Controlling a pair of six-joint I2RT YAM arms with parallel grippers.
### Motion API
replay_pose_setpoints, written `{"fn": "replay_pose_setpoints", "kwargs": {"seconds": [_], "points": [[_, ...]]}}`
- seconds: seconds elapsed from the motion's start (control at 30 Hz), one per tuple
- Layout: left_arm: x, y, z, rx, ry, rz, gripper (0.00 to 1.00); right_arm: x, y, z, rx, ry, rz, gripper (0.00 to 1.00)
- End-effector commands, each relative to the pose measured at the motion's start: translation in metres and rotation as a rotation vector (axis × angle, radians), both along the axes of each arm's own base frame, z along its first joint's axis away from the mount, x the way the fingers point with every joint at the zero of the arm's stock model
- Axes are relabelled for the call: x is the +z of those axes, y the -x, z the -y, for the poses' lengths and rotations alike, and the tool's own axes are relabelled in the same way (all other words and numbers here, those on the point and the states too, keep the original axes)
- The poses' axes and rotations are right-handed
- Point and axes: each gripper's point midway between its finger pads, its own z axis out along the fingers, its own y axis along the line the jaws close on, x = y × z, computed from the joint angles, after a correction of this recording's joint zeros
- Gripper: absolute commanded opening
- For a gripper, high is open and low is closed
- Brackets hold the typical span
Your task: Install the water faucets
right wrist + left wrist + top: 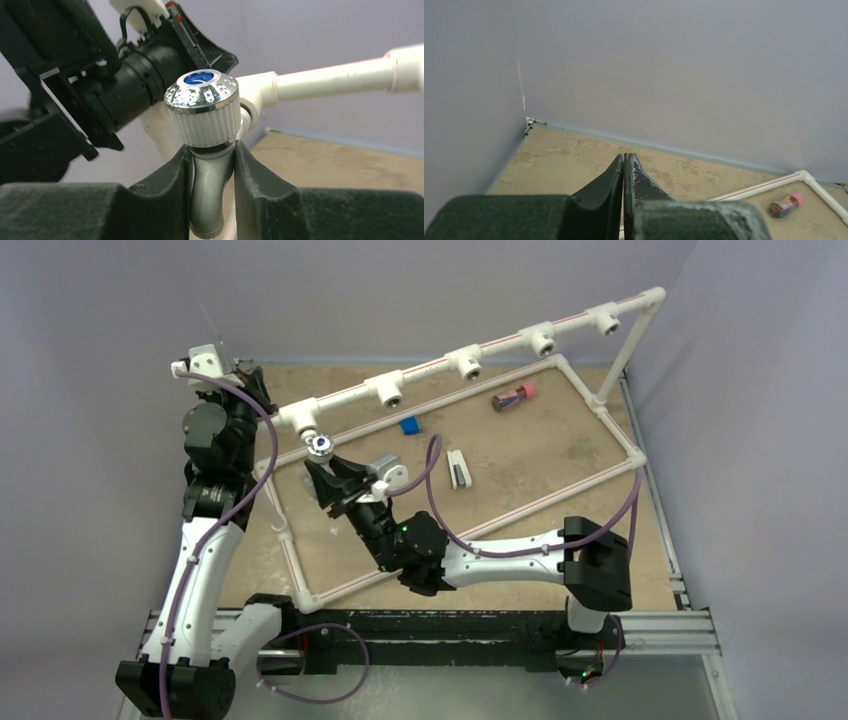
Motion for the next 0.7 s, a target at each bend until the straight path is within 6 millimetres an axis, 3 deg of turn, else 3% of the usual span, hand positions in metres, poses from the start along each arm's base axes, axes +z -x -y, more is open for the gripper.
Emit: {"fn": "replay_pose_setpoints", "kwargs": {"seconds": [0.0,0.33,0.47,0.67], "points": [[-0.116,0.010,0.022,-0.109,-0.009,-0.388,0.00,0.023,0.026,-0.003,0.299,-0.463,-0.235,0.00],[-0.116,0.010,0.023,-0.110,-0.008,-0.386,0.00,0.035,0.034,-0.020,0.569,-0.778,-0.517,0.02],[-0.116,0.010,0.023,-0.113,-0.008,-0.387,0.00,0.043,0.038,-0.017,0.610,-0.790,-0.523,0.18],[-0.117,0.010,0.024,-0.115,-0.008,-0.388,0.00,0.029,0.035,-0.004,0.568,-0.718,-0.513,0.59]]}}
